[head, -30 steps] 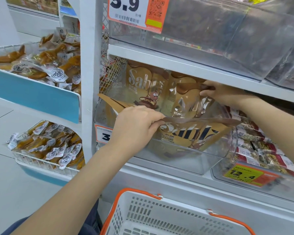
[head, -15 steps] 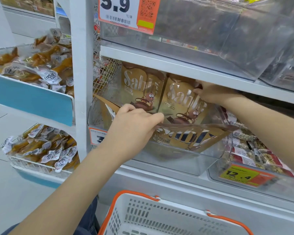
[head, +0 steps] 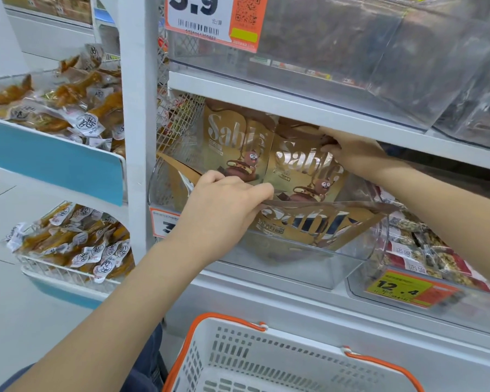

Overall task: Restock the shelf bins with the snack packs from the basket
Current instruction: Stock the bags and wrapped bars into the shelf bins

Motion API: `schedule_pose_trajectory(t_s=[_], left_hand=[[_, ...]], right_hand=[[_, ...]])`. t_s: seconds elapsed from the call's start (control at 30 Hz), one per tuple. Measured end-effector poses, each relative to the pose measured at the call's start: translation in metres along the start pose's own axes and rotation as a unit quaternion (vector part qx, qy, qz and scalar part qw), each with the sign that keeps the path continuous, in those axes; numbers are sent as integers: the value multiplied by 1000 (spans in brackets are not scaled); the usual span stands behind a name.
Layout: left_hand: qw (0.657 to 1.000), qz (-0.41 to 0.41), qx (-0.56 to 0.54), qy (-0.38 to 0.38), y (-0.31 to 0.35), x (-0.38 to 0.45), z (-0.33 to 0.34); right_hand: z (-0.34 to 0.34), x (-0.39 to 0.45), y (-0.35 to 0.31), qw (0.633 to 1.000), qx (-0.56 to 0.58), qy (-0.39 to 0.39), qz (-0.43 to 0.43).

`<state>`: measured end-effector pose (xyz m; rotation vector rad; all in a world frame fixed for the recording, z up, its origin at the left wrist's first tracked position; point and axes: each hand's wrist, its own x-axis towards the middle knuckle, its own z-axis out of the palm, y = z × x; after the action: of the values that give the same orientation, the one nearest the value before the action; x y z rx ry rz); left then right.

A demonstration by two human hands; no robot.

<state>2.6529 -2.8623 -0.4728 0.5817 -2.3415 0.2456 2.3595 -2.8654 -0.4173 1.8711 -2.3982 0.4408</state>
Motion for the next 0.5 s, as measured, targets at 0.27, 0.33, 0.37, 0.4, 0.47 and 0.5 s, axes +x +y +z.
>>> schedule_pose_trajectory(t_s=[0.27, 0.33, 0.37, 0.4, 0.47, 0.5], left_hand=[[1000, 0, 7, 5, 0, 1, 2], [1000, 0, 9, 4, 0, 1, 2], [1000, 0, 11, 5, 0, 2, 2], [1000, 1, 13, 5, 0, 2, 2], [1000, 1, 9, 3, 0, 3, 1], [1000, 0, 7, -1, 0, 3, 1]], right_hand=[[5, 19, 11, 995, 55, 53, 67], [8, 18, 14, 998, 28, 47, 44], [9, 16, 15, 998, 8, 44, 38], [9, 14, 16, 998, -12, 43, 39], [6, 6, 12, 996, -49, 44, 56], [5, 1, 10, 995, -69, 47, 57]])
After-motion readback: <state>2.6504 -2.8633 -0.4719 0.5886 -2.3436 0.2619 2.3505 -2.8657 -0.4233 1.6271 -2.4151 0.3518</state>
